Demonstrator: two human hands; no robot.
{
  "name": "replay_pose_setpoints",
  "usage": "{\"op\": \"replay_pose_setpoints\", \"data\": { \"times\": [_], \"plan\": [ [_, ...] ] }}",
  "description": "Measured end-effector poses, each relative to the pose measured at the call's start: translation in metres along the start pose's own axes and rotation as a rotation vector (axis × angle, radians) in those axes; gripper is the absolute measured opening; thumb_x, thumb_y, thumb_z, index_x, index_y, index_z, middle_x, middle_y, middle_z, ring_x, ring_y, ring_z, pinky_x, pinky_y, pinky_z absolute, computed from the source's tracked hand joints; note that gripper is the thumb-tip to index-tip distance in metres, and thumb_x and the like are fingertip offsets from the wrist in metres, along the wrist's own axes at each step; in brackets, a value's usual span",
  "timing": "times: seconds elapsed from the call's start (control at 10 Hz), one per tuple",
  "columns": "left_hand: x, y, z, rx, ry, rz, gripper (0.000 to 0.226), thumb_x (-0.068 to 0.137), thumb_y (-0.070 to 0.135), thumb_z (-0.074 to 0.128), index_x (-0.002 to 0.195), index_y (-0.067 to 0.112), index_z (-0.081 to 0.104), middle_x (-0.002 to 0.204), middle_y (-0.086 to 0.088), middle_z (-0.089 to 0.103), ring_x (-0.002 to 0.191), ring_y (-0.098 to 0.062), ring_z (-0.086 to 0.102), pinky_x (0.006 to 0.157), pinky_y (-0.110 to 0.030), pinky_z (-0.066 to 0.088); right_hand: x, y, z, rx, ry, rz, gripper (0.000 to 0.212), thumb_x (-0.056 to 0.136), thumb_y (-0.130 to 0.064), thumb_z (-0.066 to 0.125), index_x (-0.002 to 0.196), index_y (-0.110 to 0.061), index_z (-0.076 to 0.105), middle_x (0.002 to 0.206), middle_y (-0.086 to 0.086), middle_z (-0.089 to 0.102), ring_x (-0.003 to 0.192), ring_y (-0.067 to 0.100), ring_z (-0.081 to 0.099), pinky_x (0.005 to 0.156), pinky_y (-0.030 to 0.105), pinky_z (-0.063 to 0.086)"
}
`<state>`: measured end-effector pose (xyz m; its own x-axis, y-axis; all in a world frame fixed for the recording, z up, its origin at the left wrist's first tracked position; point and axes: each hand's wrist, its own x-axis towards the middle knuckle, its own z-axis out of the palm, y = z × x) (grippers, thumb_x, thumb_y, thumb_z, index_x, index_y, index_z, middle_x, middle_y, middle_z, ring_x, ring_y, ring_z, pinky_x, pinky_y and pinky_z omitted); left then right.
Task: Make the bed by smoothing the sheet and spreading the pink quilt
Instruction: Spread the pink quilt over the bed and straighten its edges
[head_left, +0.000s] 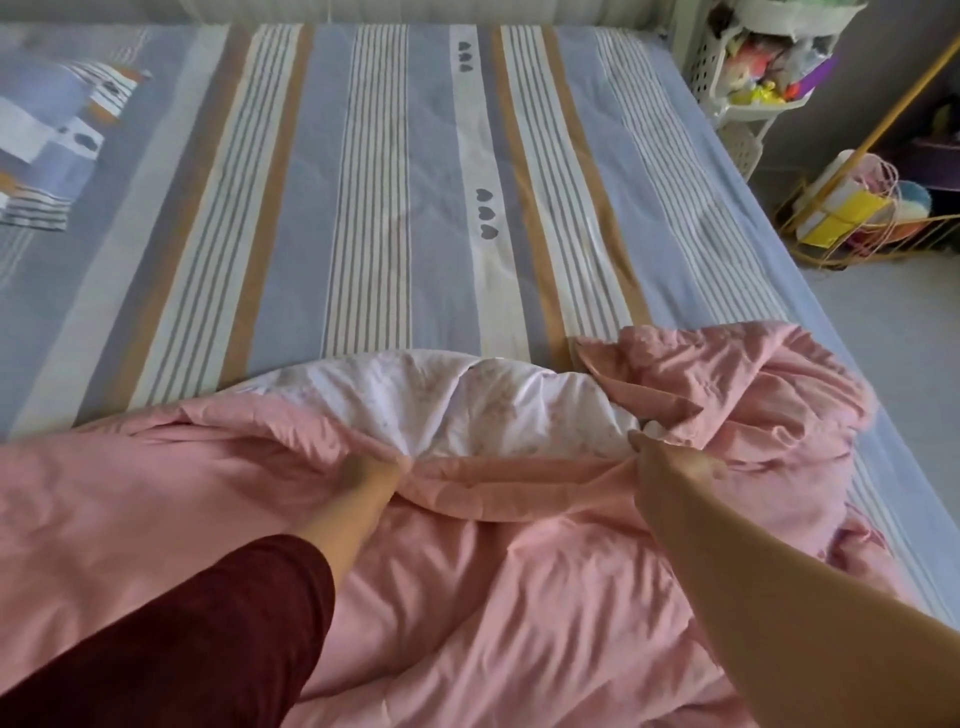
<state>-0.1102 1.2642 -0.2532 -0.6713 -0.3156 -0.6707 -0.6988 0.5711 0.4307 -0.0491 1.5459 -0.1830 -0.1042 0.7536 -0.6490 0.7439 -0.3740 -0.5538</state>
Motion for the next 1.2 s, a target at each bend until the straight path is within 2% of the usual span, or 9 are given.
{"op": "replay_pose_setpoints", "data": {
  "times": [0.1, 0.2, 0.3, 0.4, 0.5, 0.6, 0.7, 0.9, 1.2],
  "plan": [
    [-0.009, 0.003, -0.015, -0.282, -0.008, -0.226, 0.039, 0.091, 0.029, 0.061, 0.111, -0.004, 0.057, 0.08, -0.015, 0.059, 0.079, -0.031, 0.064, 0.076, -0.043, 0.057, 0.021, -0.005, 0.009, -0.086, -0.035, 0.069, 0.083, 0.077, -0.041, 0.075, 0.137, -0.001, 0.033, 0.128, 0.014, 0.049, 0.122, 0.031, 0.049, 0.096, 0.041, 0.043],
    [-0.01, 0.003, -0.02, -0.361, 0.011, -0.278, 0.044, 0.091, 0.038, 0.06, 0.114, 0.001, 0.056, 0.085, -0.016, 0.061, 0.085, -0.034, 0.065, 0.08, -0.045, 0.056, 0.038, 0.005, 0.017, -0.263, -0.205, -0.085, 0.06, 0.073, -0.053, 0.068, 0.114, -0.012, 0.054, 0.096, 0.003, 0.057, 0.118, 0.03, 0.056, 0.084, 0.034, 0.045],
    [-0.003, 0.006, -0.032, -0.094, 0.069, -0.23, 0.056, 0.091, 0.047, 0.056, 0.114, -0.003, 0.06, 0.098, -0.02, 0.066, 0.088, -0.033, 0.065, 0.084, -0.039, 0.054, 0.03, -0.002, 0.019, -0.389, 0.034, -0.082, 0.092, 0.071, -0.047, 0.077, 0.138, -0.001, 0.035, 0.137, 0.019, 0.044, 0.129, 0.036, 0.044, 0.104, 0.041, 0.037],
    [0.005, 0.012, -0.034, -0.07, 0.029, -0.197, 0.058, 0.093, 0.047, 0.053, 0.118, -0.005, 0.057, 0.074, -0.014, 0.058, 0.061, -0.025, 0.053, 0.069, -0.031, 0.044, 0.026, -0.009, 0.024, -0.458, 0.152, -0.165, 0.112, 0.071, -0.035, 0.084, 0.148, 0.001, 0.01, 0.144, 0.02, 0.035, 0.132, 0.037, 0.039, 0.108, 0.044, 0.033],
    [0.016, 0.015, -0.032, -0.12, -0.082, -0.198, 0.045, 0.094, 0.04, 0.055, 0.107, -0.002, 0.059, 0.048, -0.005, 0.052, 0.049, -0.014, 0.045, 0.048, -0.02, 0.042, 0.048, -0.009, 0.036, -0.583, 0.071, -0.135, 0.125, 0.07, -0.035, 0.085, 0.151, -0.002, -0.004, 0.144, 0.02, 0.037, 0.132, 0.035, 0.042, 0.108, 0.043, 0.037],
    [0.038, 0.013, -0.025, -0.011, -0.053, -0.175, 0.05, 0.087, 0.043, 0.064, 0.111, 0.0, 0.059, 0.046, -0.003, 0.06, 0.046, -0.014, 0.054, 0.037, -0.017, 0.041, 0.061, -0.012, 0.043, -0.816, -0.08, -0.172, 0.122, 0.075, -0.039, 0.079, 0.152, -0.01, -0.01, 0.142, 0.017, 0.042, 0.129, 0.033, 0.046, 0.102, 0.041, 0.041],
    [0.061, 0.003, -0.015, 0.3, 0.16, -0.043, 0.075, 0.076, 0.044, 0.075, 0.131, 0.002, 0.045, 0.117, -0.013, 0.064, 0.102, -0.03, 0.064, 0.083, -0.032, 0.051, 0.074, -0.006, 0.052, -0.897, -0.024, -0.247, 0.085, 0.088, -0.038, 0.062, 0.152, -0.009, 0.014, 0.138, 0.015, 0.05, 0.125, 0.034, 0.05, 0.101, 0.044, 0.042],
    [0.068, 0.006, -0.012, 0.372, 0.274, -0.021, 0.032, 0.088, 0.023, 0.066, 0.112, 0.003, 0.063, 0.115, -0.017, 0.065, 0.106, -0.035, 0.062, 0.081, -0.033, 0.046, 0.062, 0.002, 0.059, -0.957, 0.117, -0.446, 0.047, 0.089, -0.025, 0.056, 0.132, -0.008, 0.048, 0.123, 0.017, 0.059, 0.114, 0.037, 0.057, 0.091, 0.04, 0.046],
    [0.071, 0.051, -0.036, 0.278, 0.38, 0.057, 0.037, 0.09, 0.02, 0.058, 0.126, 0.01, 0.055, 0.124, -0.017, 0.06, 0.111, -0.038, 0.058, 0.085, -0.041, 0.047, 0.052, -0.041, 0.059, -1.027, 0.134, -0.524, 0.04, 0.085, -0.035, 0.06, 0.116, -0.01, 0.059, 0.114, 0.012, 0.064, 0.107, 0.034, 0.06, 0.078, 0.035, 0.045]
  ]
}}
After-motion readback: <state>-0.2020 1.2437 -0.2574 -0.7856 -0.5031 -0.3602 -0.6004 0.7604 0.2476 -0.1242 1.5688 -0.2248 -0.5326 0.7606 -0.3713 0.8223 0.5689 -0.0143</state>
